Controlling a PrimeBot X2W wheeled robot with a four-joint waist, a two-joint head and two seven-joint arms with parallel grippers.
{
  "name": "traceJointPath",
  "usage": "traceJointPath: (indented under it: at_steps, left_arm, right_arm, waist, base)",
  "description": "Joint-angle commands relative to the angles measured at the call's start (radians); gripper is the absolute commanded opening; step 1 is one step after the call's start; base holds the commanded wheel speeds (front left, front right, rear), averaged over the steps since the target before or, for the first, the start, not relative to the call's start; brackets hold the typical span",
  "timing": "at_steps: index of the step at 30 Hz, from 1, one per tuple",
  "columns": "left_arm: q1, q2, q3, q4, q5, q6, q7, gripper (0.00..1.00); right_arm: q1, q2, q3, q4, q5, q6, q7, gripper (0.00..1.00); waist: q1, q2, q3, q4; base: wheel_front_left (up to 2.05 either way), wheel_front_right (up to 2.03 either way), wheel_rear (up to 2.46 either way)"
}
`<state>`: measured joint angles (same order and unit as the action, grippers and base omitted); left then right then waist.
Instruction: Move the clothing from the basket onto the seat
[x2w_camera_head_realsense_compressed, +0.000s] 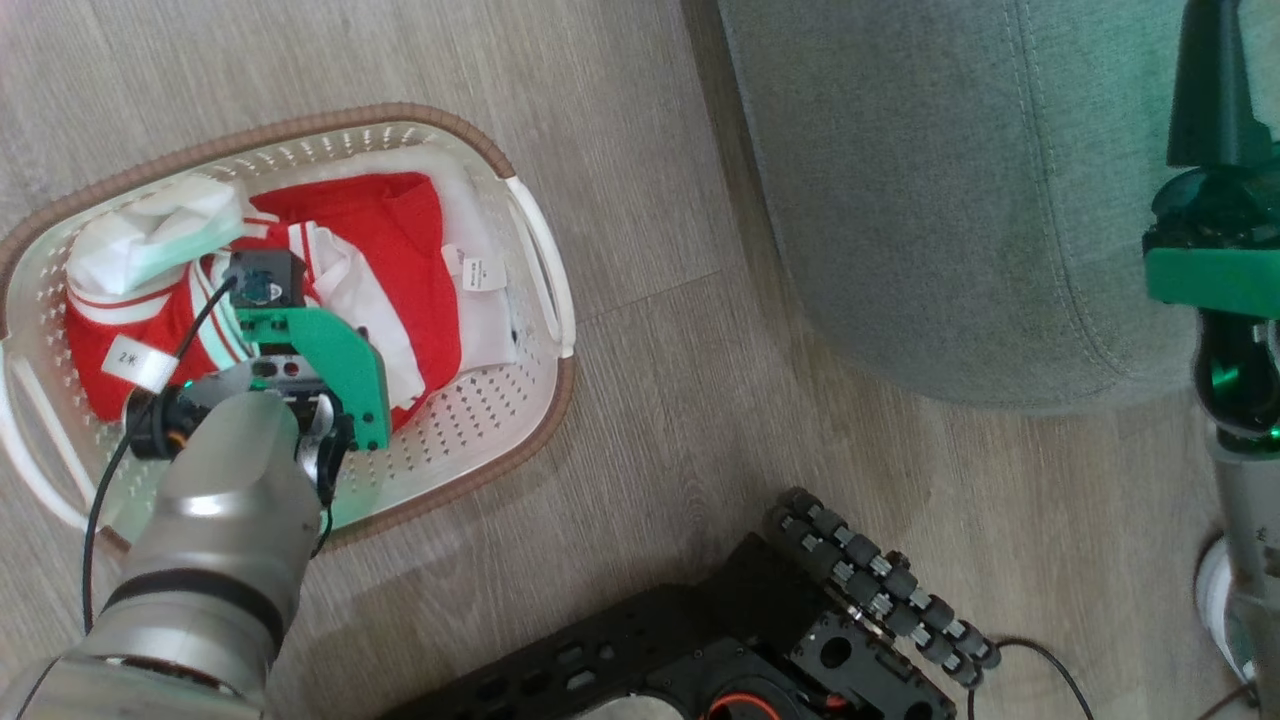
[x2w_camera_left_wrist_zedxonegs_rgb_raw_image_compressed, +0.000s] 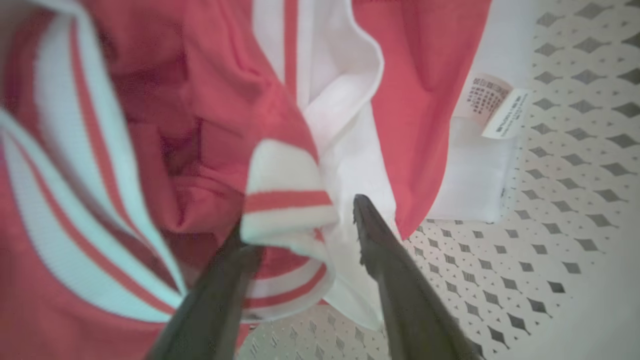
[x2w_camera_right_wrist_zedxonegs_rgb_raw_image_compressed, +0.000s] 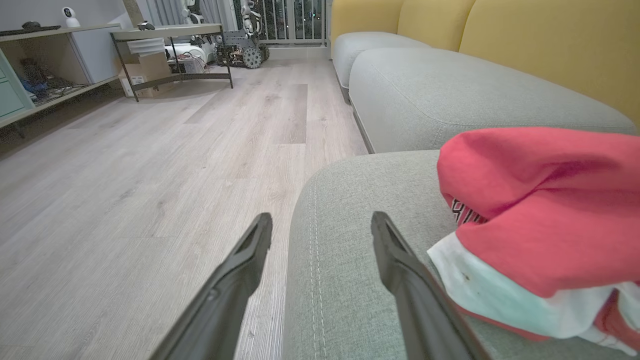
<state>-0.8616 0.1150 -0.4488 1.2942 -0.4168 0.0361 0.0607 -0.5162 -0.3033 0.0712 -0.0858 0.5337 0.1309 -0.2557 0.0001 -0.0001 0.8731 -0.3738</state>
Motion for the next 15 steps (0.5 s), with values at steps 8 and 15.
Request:
traceJointPath:
  at_steps: [8,15]
  left_arm:
    - [0.023,0.013,0.013,-0.004,-0.020,-0.009,-0.047,0.00]
    - [0.078,-0.019,0.023,-0.004,-0.053,-0.047,-0.134,0.00]
  right_arm:
    - [0.018,-0.004,0.014,-0.006,0.002,0.000,-0.006,1.00]
    - [0.043,-0.015,0.013,0.007,-0.011,0.000,-0.006,1.00]
  waist:
    - [-0.0001,0.0001,-0.033,0.000]
    - [-0.0001,0.0001,-0.157,0.033]
  base:
    - [0.00,0.00,0.00]
    - [0.00,0.00,0.00]
